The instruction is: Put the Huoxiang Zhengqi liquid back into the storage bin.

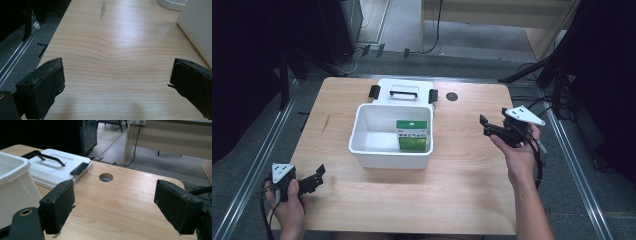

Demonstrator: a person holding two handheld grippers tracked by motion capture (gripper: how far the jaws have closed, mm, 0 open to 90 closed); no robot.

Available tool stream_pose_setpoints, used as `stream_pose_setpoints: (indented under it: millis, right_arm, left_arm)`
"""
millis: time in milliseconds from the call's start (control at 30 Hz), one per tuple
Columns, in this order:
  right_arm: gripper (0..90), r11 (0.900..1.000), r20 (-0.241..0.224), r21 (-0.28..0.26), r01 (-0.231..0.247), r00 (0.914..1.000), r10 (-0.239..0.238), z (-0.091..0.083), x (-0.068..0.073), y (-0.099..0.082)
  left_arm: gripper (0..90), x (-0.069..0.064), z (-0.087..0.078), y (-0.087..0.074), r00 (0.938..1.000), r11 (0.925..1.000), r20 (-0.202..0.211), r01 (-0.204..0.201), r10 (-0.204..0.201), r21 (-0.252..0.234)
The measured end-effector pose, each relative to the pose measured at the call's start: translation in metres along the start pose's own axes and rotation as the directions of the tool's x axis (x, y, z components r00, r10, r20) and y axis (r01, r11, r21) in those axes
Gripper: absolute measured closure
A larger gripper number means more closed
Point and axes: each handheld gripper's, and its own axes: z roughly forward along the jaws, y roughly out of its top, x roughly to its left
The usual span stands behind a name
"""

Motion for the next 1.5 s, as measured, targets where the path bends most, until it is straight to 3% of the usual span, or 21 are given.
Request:
stream_pose_setpoints:
  millis: [367, 433, 633, 833, 1500]
  right_arm:
    - [15.3, 0.9994, 0.043, -0.034, -0.008, 0.9991, 0.01, -0.029, -0.018, -0.038]
    - [14.1, 0.9991, 0.044, -0.03, -0.029, 0.9986, 0.03, -0.036, -0.022, -0.053]
    - [13.8, 0.9981, 0.054, -0.043, -0.044, 0.9975, 0.047, -0.049, -0.029, -0.077]
    - [13.2, 0.9985, 0.049, -0.038, -0.04, 0.9979, 0.042, -0.061, -0.031, -0.095]
    - [12.9, 0.9941, 0.079, -0.046, -0.098, 0.9917, 0.101, -0.111, -0.038, -0.156]
  left_arm:
    - [0.0, 0.0, 0.0, 0.0, 1.0, 1.0, -0.001, 0.0, 0.0, -0.001]
    - [0.0, 0.0, 0.0, 0.0, 1.0, 1.0, -0.001, -0.001, 0.001, -0.001]
    - [0.0, -0.001, 0.0, 0.0, 1.0, 1.0, -0.005, -0.003, 0.003, -0.003]
    - [0.0, -0.001, 0.0, 0.0, 1.0, 1.0, -0.005, -0.005, 0.005, -0.005]
    - [0.0, 0.0, 0.0, 0.0, 1.0, 1.0, -0.003, -0.003, 0.003, -0.002]
